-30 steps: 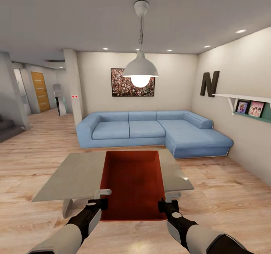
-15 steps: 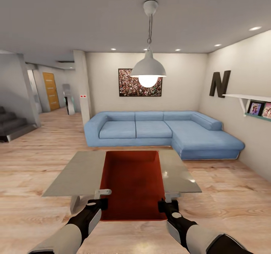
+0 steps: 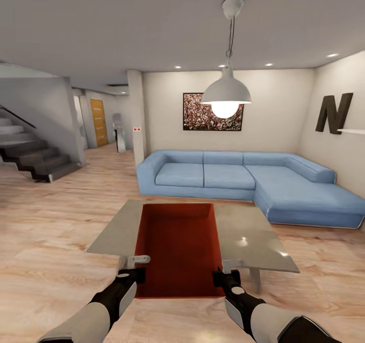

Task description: Move the two storage containers from the living room to the garage. In the garage, place one container on the floor and stack the other container on top of it (either order is fine).

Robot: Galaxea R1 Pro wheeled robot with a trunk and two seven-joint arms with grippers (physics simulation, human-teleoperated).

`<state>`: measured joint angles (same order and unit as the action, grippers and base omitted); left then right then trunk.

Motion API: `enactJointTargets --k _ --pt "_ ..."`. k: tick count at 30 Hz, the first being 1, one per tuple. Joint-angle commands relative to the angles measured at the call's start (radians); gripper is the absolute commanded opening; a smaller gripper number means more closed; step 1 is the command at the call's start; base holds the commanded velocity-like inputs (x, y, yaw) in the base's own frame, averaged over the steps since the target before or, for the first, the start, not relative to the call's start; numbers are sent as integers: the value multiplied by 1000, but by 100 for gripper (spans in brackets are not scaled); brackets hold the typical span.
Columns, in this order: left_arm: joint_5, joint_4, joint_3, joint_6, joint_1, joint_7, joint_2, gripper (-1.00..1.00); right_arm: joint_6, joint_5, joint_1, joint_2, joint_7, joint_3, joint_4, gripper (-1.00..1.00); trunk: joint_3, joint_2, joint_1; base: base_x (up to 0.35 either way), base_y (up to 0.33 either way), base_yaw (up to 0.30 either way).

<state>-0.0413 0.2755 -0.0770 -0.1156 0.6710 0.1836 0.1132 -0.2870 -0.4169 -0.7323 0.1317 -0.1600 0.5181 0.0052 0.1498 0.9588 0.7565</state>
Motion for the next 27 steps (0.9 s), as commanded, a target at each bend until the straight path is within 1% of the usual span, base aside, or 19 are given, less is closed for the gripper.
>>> enactJointTargets --k 1,27 --pt "-27 4 -32 -7 1 11 2 -100 -7 -26 -1 0 -3 -9 2 -100 1 1 0 0 0 300" --pt "-27 3 -32 -7 0 11 2 -100 -9 -26 -1 0 -3 -9 2 -100 1 1 0 0 0 300"
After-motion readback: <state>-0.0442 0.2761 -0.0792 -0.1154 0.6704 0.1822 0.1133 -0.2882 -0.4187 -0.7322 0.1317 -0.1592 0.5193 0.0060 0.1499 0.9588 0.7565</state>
